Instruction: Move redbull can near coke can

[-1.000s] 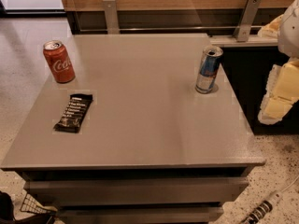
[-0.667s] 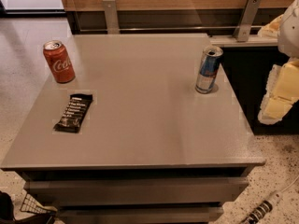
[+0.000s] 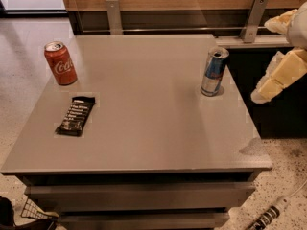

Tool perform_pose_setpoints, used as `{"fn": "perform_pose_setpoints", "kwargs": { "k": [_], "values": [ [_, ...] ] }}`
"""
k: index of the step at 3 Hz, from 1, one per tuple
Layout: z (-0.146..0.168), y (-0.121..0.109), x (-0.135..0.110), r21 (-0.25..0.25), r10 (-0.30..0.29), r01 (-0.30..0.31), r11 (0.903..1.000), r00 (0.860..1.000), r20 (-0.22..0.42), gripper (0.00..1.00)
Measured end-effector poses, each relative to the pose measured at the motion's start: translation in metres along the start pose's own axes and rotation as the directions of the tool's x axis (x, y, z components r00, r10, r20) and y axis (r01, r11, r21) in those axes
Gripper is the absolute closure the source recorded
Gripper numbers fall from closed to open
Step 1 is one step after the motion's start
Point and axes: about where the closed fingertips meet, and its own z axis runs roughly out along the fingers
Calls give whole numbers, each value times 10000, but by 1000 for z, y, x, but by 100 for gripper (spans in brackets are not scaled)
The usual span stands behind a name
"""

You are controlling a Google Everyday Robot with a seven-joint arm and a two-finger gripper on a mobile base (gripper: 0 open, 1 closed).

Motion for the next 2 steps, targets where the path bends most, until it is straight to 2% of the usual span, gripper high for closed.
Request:
{"fn": "perform_pose_setpoints", "kwargs": {
  "k": [1, 2],
  "values": [
    [18, -28, -5, 129, 557, -592, 9982, 9801, 1904, 0],
    [39, -39, -11, 96, 943, -1046, 9945, 9294, 3567, 0]
  ]
}}
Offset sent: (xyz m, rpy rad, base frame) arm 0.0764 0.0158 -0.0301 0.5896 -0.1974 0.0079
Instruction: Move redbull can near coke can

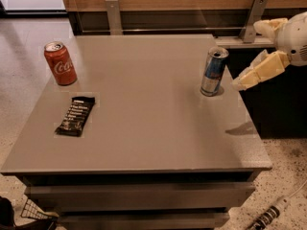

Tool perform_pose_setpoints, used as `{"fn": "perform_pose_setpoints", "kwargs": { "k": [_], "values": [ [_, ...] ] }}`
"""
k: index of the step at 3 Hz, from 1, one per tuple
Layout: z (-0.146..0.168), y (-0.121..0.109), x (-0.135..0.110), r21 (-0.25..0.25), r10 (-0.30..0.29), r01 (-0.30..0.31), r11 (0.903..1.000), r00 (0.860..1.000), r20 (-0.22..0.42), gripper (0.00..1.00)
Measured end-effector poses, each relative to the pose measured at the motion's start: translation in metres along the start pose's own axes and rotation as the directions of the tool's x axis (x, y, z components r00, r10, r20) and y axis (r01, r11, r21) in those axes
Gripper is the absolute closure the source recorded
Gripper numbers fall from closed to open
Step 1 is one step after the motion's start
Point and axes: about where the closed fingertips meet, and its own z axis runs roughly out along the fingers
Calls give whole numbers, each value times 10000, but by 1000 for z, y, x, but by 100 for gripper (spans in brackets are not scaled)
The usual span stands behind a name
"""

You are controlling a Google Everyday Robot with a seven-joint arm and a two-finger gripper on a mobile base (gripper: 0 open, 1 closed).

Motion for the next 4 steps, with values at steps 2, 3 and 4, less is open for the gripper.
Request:
{"fn": "perform_pose_setpoints", "kwargs": {
  "k": [2, 3, 4],
  "values": [
    [44, -3, 8, 784, 131, -342, 9963, 9669, 2549, 0],
    [66, -12, 10, 970, 141, -515, 9940, 9358, 3523, 0],
    [87, -20, 15, 708, 510, -911, 9933, 8969, 4394, 0]
  ]
}}
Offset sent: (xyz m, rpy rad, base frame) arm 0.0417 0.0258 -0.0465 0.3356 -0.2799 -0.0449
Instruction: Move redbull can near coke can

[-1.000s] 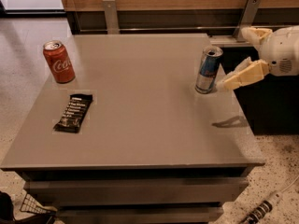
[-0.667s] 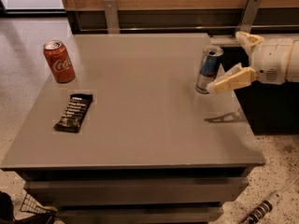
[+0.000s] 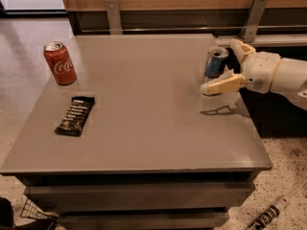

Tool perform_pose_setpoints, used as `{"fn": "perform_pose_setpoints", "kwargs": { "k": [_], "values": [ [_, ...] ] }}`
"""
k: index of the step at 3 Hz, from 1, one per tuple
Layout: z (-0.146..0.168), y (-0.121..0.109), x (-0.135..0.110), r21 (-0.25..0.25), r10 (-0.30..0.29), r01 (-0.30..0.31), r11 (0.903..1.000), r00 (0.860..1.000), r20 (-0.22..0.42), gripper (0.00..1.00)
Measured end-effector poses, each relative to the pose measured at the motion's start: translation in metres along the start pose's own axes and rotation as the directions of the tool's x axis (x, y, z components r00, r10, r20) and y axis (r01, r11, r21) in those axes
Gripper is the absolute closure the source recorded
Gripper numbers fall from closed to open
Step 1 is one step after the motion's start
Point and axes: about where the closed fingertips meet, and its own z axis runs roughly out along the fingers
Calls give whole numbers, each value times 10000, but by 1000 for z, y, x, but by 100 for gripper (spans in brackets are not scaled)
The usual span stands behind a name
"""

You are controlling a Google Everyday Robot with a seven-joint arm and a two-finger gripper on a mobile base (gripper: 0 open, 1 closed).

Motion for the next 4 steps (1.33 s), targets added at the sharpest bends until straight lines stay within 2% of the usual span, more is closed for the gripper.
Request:
{"fn": "perform_pose_setpoints", "kwargs": {
  "k": [1, 2, 3, 4],
  "values": [
    [10, -4, 15, -244, 748, -734, 9970, 9952, 639, 0],
    [17, -4, 28, -581, 1541, -1488, 9872, 9828, 1019, 0],
    [20, -2, 33, -735, 1862, -1785, 9812, 9756, 1164, 13],
    [22, -1, 31, -780, 1854, -1771, 9811, 9757, 1169, 36]
  ]
}}
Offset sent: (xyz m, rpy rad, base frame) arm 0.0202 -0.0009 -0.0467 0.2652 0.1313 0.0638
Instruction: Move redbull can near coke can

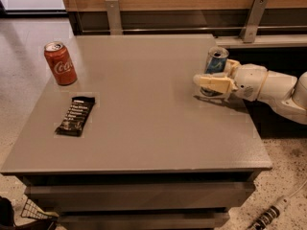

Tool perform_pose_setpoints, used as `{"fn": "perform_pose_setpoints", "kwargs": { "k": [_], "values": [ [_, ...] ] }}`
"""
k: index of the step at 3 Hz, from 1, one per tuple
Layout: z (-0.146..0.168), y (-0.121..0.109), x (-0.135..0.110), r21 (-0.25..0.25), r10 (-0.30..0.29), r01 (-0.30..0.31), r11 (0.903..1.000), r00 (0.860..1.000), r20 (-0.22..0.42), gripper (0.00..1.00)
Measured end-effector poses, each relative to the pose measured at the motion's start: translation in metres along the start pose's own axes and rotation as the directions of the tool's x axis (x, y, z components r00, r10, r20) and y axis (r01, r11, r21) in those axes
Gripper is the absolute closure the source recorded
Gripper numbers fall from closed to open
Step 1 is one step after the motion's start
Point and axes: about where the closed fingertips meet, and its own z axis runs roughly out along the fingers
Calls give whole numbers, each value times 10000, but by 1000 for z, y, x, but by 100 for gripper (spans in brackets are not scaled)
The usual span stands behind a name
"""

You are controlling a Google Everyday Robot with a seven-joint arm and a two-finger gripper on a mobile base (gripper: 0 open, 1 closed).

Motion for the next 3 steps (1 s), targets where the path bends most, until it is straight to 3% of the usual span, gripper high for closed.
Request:
{"fn": "perform_pose_setpoints", "kwargs": {
  "k": [2, 3],
  "values": [
    [5, 3, -1, -94, -6, 6, 10000, 10000, 16, 83],
    [8, 4, -2, -139, -9, 9, 9999, 10000, 23, 100]
  ]
}}
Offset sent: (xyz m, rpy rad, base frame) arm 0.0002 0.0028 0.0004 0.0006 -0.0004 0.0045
